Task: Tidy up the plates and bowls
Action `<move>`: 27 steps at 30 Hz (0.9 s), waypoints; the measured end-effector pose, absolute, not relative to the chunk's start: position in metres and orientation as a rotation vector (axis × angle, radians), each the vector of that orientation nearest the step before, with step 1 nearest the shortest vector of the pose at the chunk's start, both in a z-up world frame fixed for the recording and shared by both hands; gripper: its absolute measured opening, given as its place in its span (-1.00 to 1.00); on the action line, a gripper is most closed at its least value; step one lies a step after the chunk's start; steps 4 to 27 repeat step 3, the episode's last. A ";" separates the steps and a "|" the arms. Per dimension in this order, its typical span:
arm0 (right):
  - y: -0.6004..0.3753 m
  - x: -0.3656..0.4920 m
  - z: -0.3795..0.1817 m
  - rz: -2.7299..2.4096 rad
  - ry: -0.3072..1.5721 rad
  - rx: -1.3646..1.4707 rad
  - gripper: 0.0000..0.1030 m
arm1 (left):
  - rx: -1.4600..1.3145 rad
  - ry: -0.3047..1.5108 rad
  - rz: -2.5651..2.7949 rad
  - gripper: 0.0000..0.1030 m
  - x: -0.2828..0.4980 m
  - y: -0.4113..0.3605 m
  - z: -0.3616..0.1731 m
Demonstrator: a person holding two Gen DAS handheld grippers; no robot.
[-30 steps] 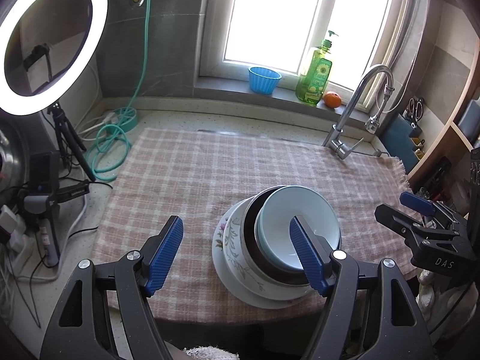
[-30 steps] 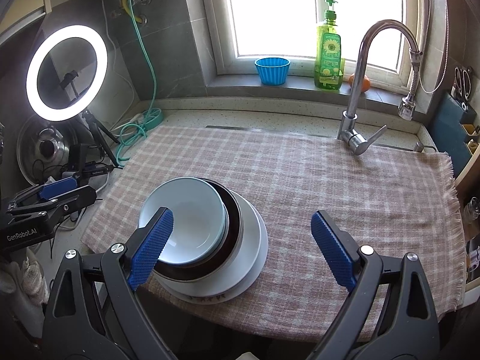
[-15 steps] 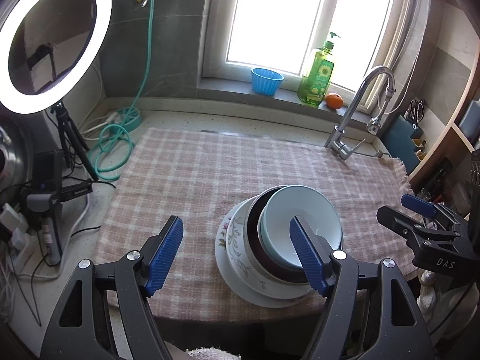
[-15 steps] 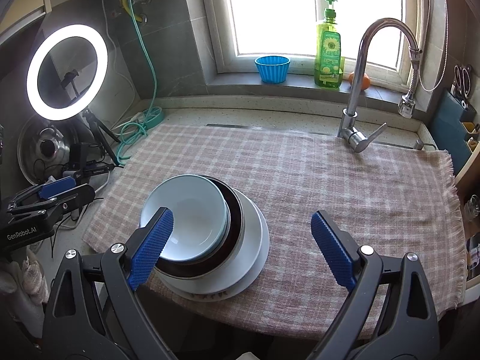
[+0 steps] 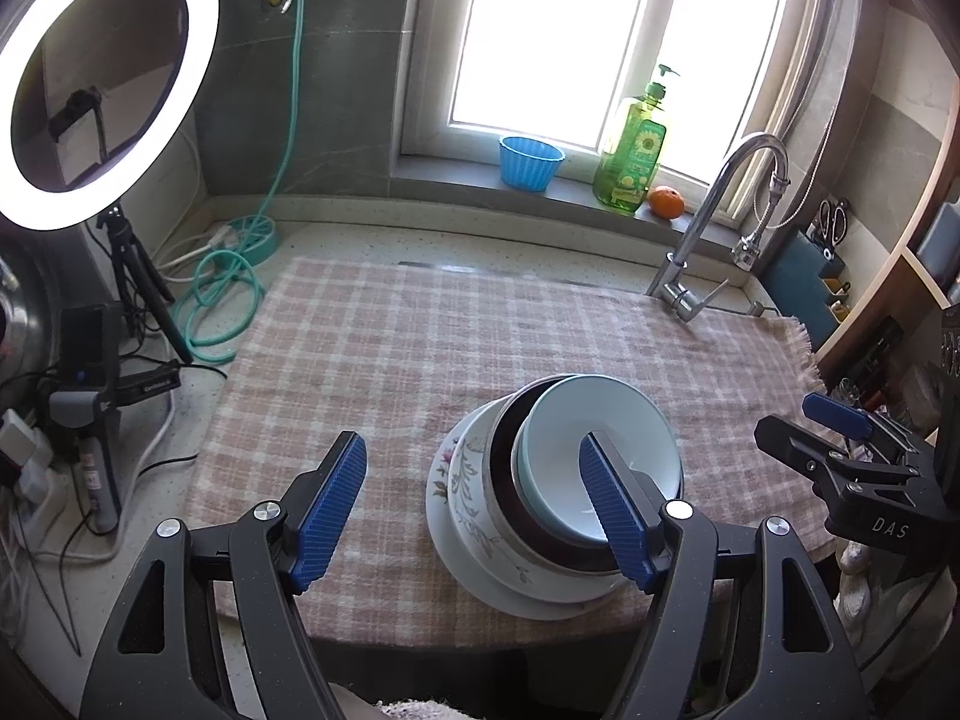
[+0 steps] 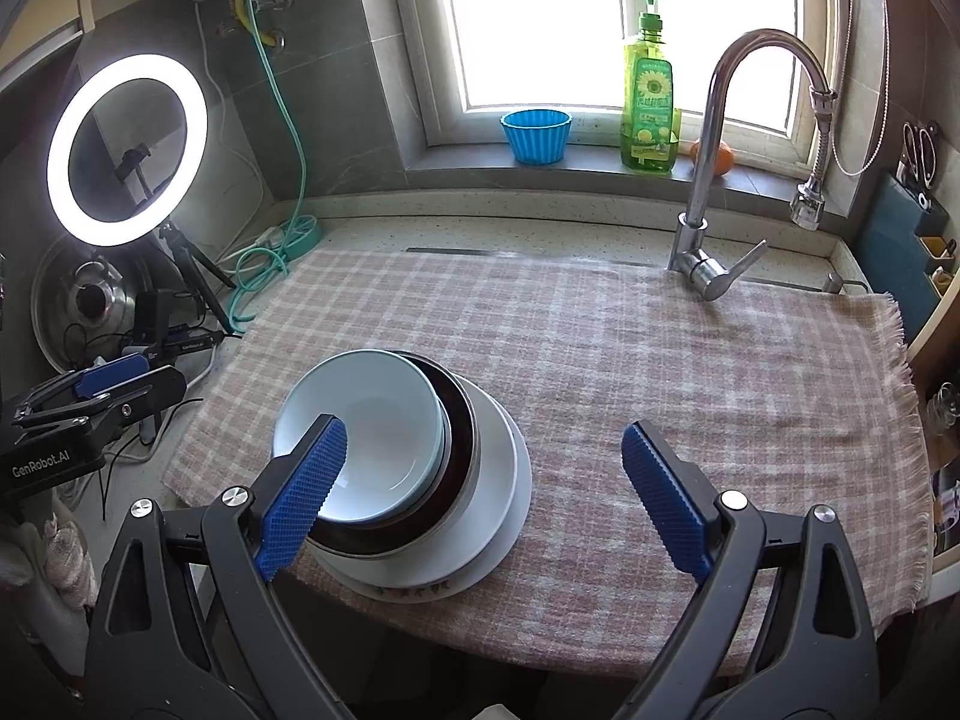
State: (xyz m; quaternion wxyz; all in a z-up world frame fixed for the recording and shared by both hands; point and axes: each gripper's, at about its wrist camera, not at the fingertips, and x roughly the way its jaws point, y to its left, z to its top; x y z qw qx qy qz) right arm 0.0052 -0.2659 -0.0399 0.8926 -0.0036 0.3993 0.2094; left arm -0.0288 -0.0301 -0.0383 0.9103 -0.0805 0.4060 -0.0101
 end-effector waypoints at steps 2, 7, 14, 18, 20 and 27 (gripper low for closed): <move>-0.267 0.006 -0.041 0.433 0.833 -0.004 0.85 | -0.153 0.832 -0.017 0.43 -0.029 -0.031 -0.039; -0.267 0.006 -0.042 0.430 0.834 -0.001 0.85 | -0.153 0.837 -0.019 0.43 -0.028 -0.031 -0.040; -0.267 0.006 -0.042 0.430 0.834 -0.001 0.85 | -0.153 0.837 -0.019 0.43 -0.028 -0.031 -0.040; -0.267 0.006 -0.042 0.430 0.834 -0.001 0.85 | -0.153 0.837 -0.019 0.43 -0.028 -0.031 -0.040; -0.267 0.006 -0.042 0.430 0.834 -0.001 0.85 | -0.153 0.837 -0.019 0.43 -0.028 -0.031 -0.040; -0.267 0.006 -0.042 0.430 0.834 -0.001 0.85 | -0.153 0.837 -0.019 0.43 -0.028 -0.031 -0.040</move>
